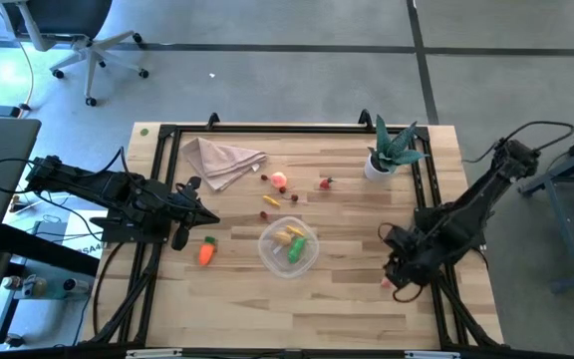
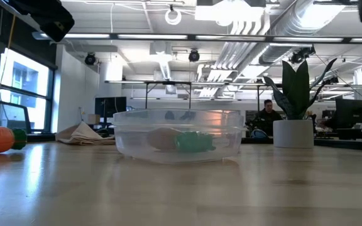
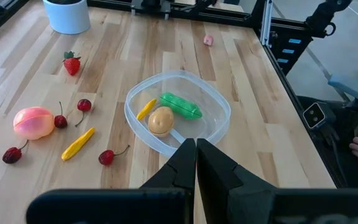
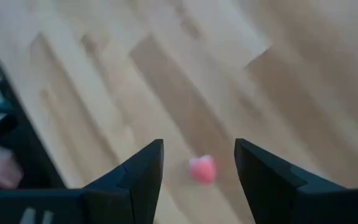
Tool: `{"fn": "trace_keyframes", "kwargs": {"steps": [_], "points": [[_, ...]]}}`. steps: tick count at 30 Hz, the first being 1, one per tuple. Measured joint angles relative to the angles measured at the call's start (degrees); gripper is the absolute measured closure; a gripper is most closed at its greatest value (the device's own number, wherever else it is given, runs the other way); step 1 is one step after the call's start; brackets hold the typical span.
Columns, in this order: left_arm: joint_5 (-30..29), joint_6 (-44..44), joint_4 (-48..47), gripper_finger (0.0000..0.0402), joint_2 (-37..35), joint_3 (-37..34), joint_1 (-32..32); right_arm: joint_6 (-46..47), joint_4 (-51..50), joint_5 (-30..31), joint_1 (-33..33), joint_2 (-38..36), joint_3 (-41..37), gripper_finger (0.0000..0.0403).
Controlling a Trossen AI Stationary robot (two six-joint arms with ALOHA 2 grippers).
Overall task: Pick and placing Produce into tupperware
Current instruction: Put the small peach into the transparent bin
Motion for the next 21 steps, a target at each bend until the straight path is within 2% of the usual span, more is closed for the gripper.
{"fn": "trace_keyframes", "kwargs": {"steps": [8,14,21], "points": [[0.00,0.00,0.00,0.0396,0.00,0.00,0.02,11.61,9.35,-1.17,6.48,0.20,-7.78,0.0215],[0.00,0.01,0.00,0.0396,0.00,0.00,0.02,15.40,9.64,3.19,9.01,1.98,-8.45,0.0215],[0.00,0.01,0.00,0.0396,0.00,0.00,0.02,16.54,13.42,3.55,9.50,7.45,-8.45,0.0215]]}}
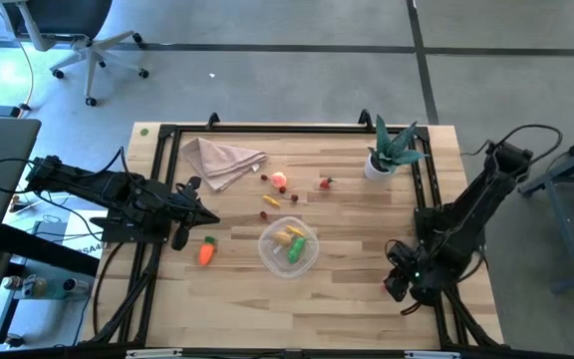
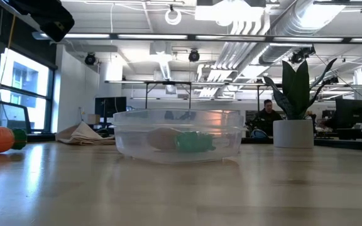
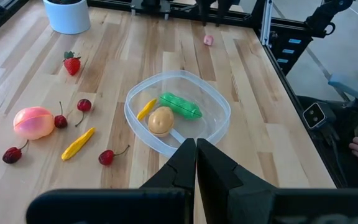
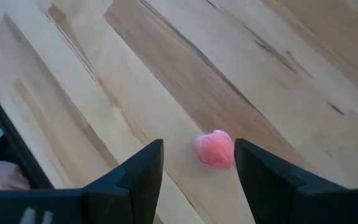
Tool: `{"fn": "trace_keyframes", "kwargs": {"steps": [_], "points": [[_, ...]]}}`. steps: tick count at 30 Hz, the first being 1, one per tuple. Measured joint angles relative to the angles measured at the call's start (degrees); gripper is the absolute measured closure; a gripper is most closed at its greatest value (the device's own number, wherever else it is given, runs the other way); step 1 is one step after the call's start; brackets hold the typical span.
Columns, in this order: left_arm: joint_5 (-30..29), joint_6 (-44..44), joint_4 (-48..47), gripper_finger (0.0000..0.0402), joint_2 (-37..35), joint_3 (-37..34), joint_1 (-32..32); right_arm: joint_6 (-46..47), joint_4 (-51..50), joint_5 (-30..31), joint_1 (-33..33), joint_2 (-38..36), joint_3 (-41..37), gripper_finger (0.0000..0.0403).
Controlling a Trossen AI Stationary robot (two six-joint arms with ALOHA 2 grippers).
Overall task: Pick and placing Produce into tupperware
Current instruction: Put the small peach into the transparent bin
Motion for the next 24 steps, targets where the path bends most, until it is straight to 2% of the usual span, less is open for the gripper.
{"fn": "trace_keyframes", "kwargs": {"steps": [5,11,16,24], "points": [[0.00,0.00,0.00,0.0396,0.00,0.00,0.00,-2.02,1.44,-1.45,0.00,4.77,0.69,0.0215],[0.00,0.00,0.00,0.0396,0.00,0.00,0.00,-6.01,-4.74,-0.19,-0.02,8.89,4.58,0.0215],[0.00,-0.01,0.00,0.0396,0.00,0.00,-0.02,-8.41,-5.39,0.65,-0.02,11.44,6.47,0.0215],[0.00,-0.02,0.00,0.0396,0.00,0.00,0.00,-8.97,-4.30,-2.59,-0.02,15.26,6.56,0.0215]]}}
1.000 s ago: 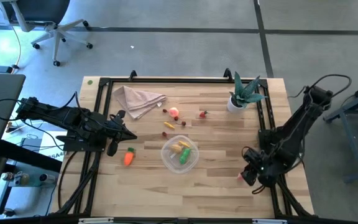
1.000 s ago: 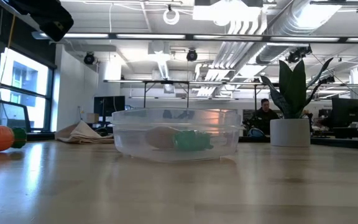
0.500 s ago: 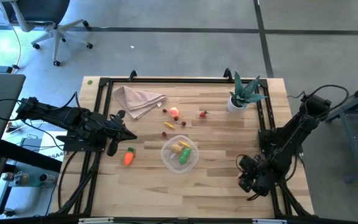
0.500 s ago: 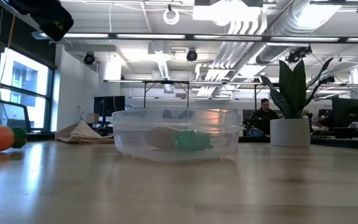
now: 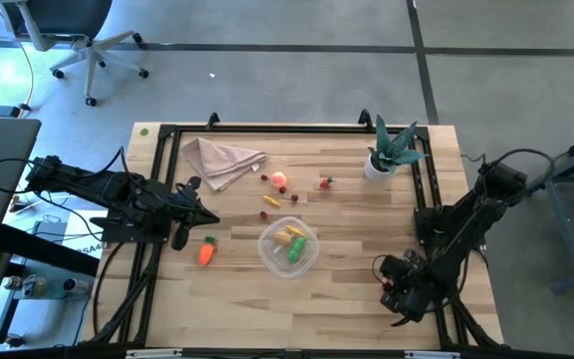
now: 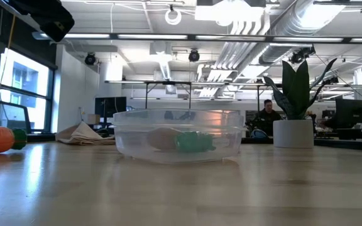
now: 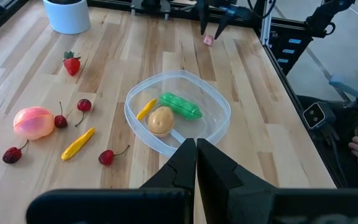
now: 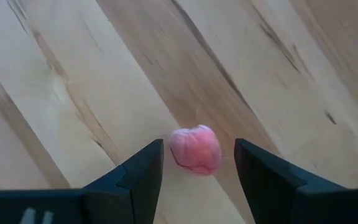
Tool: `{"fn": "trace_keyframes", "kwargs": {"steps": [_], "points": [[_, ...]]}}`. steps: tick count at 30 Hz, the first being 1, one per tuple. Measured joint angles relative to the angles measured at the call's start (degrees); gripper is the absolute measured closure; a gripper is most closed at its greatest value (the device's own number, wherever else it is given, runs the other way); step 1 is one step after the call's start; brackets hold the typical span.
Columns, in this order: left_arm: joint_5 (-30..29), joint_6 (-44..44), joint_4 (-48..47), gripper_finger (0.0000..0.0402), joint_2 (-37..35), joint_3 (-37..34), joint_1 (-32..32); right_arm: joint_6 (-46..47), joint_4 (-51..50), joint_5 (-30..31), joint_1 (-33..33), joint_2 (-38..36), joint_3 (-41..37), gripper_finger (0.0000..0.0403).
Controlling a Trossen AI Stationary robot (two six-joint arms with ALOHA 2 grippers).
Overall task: Pick and placing Produce into tupperware
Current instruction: Put the small peach into the transparent bin
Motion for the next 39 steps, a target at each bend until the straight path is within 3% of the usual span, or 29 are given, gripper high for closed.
{"fn": "trace_keyframes", "kwargs": {"steps": [19,39], "points": [[0.00,0.02,0.00,0.0396,0.00,0.00,-0.02,-1.73,2.28,-2.31,0.00,0.21,-2.21,0.0215],[0.00,0.00,0.00,0.0396,0.00,0.00,-0.02,-4.30,2.79,-0.74,-0.94,0.22,-2.49,0.0215]]}}
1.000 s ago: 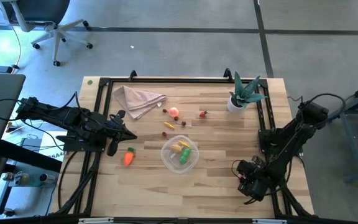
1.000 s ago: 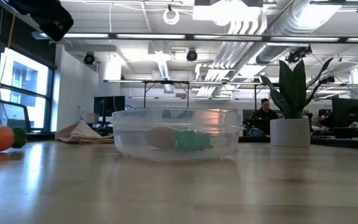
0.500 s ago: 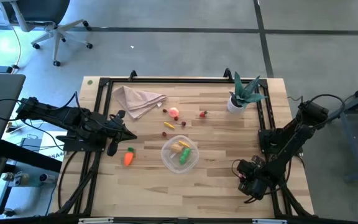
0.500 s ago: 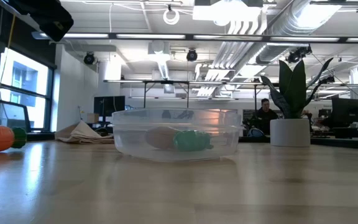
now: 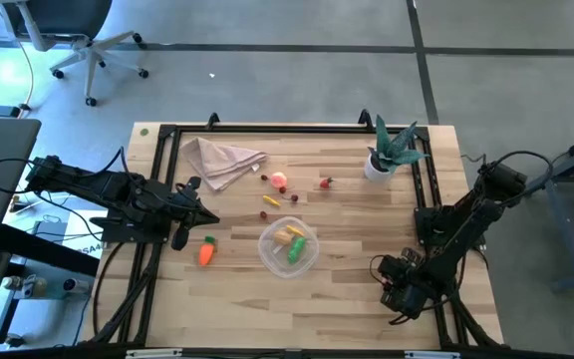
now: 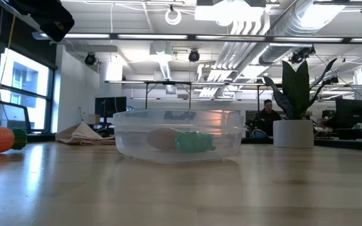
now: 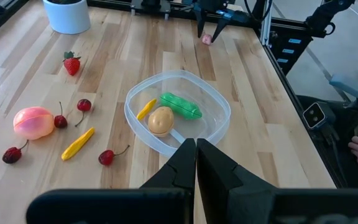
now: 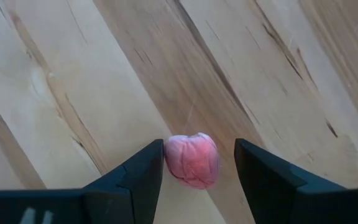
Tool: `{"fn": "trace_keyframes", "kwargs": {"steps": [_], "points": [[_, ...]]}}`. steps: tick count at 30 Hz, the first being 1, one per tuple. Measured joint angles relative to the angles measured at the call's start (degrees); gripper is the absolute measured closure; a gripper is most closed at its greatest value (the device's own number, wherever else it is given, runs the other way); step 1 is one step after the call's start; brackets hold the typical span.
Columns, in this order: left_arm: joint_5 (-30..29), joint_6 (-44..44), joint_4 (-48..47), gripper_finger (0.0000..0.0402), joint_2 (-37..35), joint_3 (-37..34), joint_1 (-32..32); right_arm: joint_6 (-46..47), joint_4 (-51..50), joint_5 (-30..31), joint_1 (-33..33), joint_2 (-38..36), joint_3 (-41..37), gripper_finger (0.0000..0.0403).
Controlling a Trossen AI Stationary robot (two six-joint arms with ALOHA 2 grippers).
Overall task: Pick and placing Produce into tupperware
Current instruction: Put the small peach into the transparent bin
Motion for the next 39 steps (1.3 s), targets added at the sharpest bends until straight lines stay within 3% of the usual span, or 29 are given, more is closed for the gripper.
{"fn": "trace_keyframes", "kwargs": {"steps": [23,39], "points": [[0.00,0.01,0.00,0.0396,0.00,0.00,0.01,-0.43,0.17,-0.92,0.02,3.31,0.50,0.0217],[0.00,0.02,0.00,0.0396,0.00,0.00,0.02,-0.62,0.13,-0.81,0.02,3.31,0.55,0.0278]]}}
